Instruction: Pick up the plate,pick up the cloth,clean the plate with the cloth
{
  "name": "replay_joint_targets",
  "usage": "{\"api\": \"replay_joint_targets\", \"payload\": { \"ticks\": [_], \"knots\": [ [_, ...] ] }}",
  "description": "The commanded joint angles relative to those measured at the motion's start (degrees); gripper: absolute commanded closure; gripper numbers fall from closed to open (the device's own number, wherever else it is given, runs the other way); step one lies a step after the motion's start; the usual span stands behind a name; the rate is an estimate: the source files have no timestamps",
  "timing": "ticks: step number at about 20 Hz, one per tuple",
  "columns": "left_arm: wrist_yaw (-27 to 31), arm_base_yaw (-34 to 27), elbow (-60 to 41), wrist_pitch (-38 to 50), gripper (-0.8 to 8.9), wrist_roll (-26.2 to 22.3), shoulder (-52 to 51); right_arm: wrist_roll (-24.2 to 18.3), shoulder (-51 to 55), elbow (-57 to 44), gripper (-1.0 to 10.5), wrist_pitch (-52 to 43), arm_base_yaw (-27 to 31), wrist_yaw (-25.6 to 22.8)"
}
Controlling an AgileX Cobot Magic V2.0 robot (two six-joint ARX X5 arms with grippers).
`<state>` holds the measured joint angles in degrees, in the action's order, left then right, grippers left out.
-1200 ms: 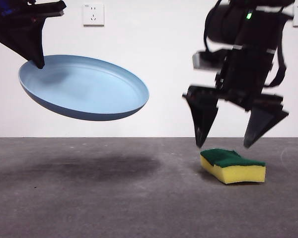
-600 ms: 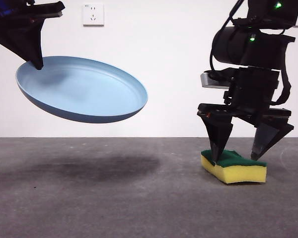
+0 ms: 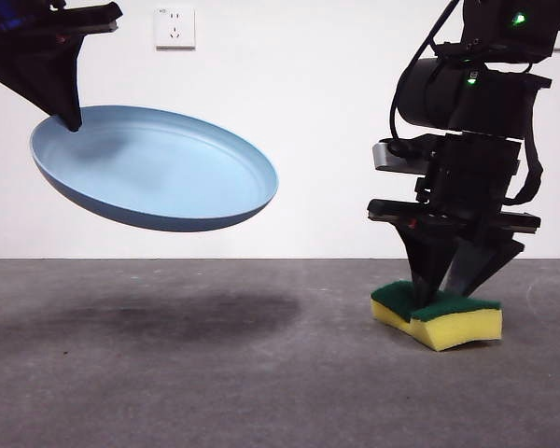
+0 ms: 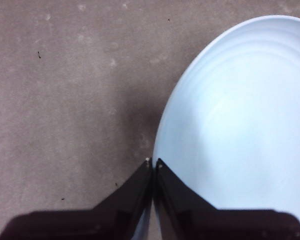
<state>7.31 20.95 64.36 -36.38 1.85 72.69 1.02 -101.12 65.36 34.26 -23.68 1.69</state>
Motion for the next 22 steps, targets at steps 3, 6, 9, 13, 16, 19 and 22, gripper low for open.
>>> {"api": "replay_joint_targets", "payload": {
  "ticks": [3, 6, 9, 13, 16, 19, 22],
  "knots": [
    [-0.15, 0.11, -0.37, -0.55, 8.22, -0.44, 0.2, -1.14, -1.16, -0.07, 9.6, 0.33, -0.15, -0.33],
    [-0.92, 0.11, -0.37, -0.83, 8.22, -0.44, 0.2, -1.11, -1.11, -0.07, 9.6, 0.42, -0.37, -0.15],
    [-3.06, 0.13, -0.37, -0.02, 8.22, -0.35, 0.59, -0.98, 0.5, -0.04, 9.6, 0.42, -0.55, 1.6],
    [-3.02, 0.13, -0.37, 2.43, 8.22, 0.68, 3.8, 0.96, 7.54, -0.04, 9.6, 0.37, -1.46, 10.27],
    [-3.08, 0.13, -0.37, 3.34, 8.22, 0.96, 8.48, 2.23, 14.45, -0.04, 9.6, 0.37, -3.43, 10.34],
    [-6.62, 0.59, -0.37, 5.7, 8.22, 2.73, 13.66, 3.89, 20.0, -0.04, 9.6, 0.2, -6.4, 10.34],
    [-11.78, 2.45, -0.37, 7.8, 8.22, 4.7, 16.74, 4.81, 21.18, -0.04, 9.6, -1.27, -10.16, 10.05]
  ]
}}
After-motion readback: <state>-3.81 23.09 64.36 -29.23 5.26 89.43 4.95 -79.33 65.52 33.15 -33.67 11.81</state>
